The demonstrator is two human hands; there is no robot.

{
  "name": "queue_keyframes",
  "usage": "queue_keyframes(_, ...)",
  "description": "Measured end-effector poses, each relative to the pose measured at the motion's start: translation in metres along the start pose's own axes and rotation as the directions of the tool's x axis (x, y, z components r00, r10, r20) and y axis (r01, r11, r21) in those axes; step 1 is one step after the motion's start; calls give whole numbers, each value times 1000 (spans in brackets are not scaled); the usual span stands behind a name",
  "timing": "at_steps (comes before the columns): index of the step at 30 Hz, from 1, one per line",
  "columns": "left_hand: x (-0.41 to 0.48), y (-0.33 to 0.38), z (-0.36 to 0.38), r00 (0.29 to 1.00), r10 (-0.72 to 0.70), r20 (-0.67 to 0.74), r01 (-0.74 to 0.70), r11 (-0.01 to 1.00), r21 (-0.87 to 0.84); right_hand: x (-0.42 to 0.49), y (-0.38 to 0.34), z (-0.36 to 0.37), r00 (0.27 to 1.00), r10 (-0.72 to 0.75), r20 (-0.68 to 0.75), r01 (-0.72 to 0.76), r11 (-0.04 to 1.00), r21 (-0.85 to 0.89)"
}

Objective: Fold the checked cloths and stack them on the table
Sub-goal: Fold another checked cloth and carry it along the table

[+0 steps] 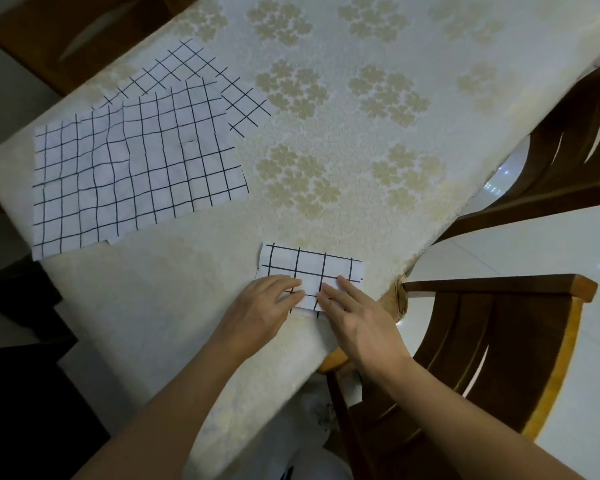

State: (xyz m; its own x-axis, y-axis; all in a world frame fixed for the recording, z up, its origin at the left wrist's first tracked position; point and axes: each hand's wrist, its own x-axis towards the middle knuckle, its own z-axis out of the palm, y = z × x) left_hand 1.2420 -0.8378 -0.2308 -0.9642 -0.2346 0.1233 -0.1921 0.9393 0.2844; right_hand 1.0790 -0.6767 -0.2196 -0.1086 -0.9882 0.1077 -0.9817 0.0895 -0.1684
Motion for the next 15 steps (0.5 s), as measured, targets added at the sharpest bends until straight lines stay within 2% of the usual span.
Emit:
queue_keyframes(2,-3,2,0,1000,-11,9,11,1000,3,-3,-1,3,1000,-26,-7,25,1000,-5)
queue_keyframes(5,-3,6,-1,998,-58,3,58,998,-8,-6,-4,5,999,18,44,-23,993,116)
queue_keyframes(10,23,9,-1,991,-92,-94,100,991,89,12,5,4,986,128,-107,-110,981,161)
queue_keyframes(12,36,8,1,988,-139,-63,146,980,132,25,8,8,979,201,-39,-193,969,152)
queue_keyframes(15,46,3,11,976,-199,87,178,963,201,38,7,24,968,232,93,-243,961,132)
